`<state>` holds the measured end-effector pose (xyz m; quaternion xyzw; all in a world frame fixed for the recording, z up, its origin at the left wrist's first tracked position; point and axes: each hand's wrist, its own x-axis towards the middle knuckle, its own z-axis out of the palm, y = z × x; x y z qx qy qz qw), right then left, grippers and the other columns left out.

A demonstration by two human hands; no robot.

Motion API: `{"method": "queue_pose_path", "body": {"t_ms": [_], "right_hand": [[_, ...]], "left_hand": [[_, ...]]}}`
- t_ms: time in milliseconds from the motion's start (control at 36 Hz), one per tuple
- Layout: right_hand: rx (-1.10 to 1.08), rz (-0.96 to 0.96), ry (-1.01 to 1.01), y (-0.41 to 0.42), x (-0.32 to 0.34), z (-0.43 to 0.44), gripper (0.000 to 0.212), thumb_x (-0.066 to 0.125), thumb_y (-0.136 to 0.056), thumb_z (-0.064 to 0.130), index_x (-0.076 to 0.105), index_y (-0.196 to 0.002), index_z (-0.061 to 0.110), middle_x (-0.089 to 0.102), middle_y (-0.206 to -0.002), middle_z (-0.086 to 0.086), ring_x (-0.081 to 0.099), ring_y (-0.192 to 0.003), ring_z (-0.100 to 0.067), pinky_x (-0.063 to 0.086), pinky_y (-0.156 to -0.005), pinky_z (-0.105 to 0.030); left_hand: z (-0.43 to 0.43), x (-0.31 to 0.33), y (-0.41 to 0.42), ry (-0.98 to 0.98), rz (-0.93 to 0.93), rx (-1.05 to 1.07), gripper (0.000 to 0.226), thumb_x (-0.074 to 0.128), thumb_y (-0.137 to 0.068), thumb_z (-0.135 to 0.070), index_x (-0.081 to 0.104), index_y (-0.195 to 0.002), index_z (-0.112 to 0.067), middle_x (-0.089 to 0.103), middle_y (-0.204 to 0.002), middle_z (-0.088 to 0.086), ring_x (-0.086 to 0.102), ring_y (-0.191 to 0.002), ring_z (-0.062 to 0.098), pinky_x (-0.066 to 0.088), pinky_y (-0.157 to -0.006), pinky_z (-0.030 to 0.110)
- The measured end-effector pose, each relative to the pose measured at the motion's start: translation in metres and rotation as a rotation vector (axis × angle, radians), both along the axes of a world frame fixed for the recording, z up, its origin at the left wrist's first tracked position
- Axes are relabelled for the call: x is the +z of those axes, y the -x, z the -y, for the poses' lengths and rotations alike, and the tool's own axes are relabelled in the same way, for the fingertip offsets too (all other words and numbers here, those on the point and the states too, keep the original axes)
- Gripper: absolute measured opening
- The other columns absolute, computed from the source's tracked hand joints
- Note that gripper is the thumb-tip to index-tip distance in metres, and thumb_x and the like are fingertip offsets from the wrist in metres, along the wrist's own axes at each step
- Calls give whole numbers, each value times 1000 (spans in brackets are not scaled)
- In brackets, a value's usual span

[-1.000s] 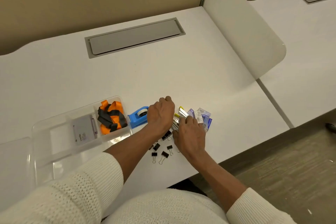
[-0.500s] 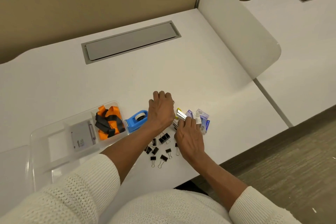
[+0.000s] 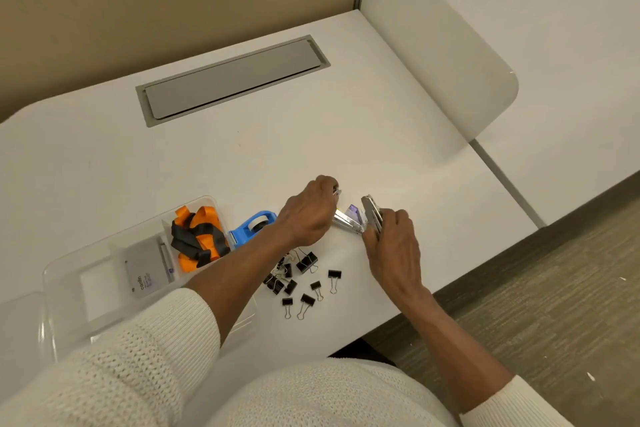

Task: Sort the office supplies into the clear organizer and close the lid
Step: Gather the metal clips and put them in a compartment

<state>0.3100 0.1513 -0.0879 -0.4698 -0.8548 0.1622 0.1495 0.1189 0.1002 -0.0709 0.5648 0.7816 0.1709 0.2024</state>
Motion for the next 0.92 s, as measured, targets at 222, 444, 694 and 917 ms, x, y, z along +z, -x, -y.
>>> {"method": "queue_pose_path", "body": {"t_ms": [222,444,694,917], "right_hand": [[-66,-14,96,-9,4,-10,25,65,-98,18,59,-116,2,55,-99,-13,50,-81,-25,37,-62,-34],[-117,-80,214,-7,9,-10,19,62,-99,20,60,-112,6,53,-96,-6,51,-78,-26,38,-64,-33],[-150,-163,353,8,30,-14,21,59,-101,31,61,-104,11,59,-92,-9,57,-78,-27,47,-66,-40],[-83,-252,463,53,49,7,22,57,-97,39,56,-83,22,62,-84,-7,60,-79,-32,52,-72,-47]], "left_hand": [[-1,-17,-6,80,-260,-320,57,76,-88,-42,52,-127,-8,45,-131,6,54,-90,21,47,-58,33],[-2,-11,-10,49,-366,-370,36,71,-93,-26,56,-121,-11,57,-113,5,54,-99,22,33,-58,32],[20,-4,-1,1,-364,-273,17,65,-95,-16,52,-106,-11,49,-103,3,47,-86,19,23,-49,29],[79,42,12,-36,138,297,25,48,-107,-32,50,-119,-10,48,-115,4,43,-89,17,34,-74,32]]}}
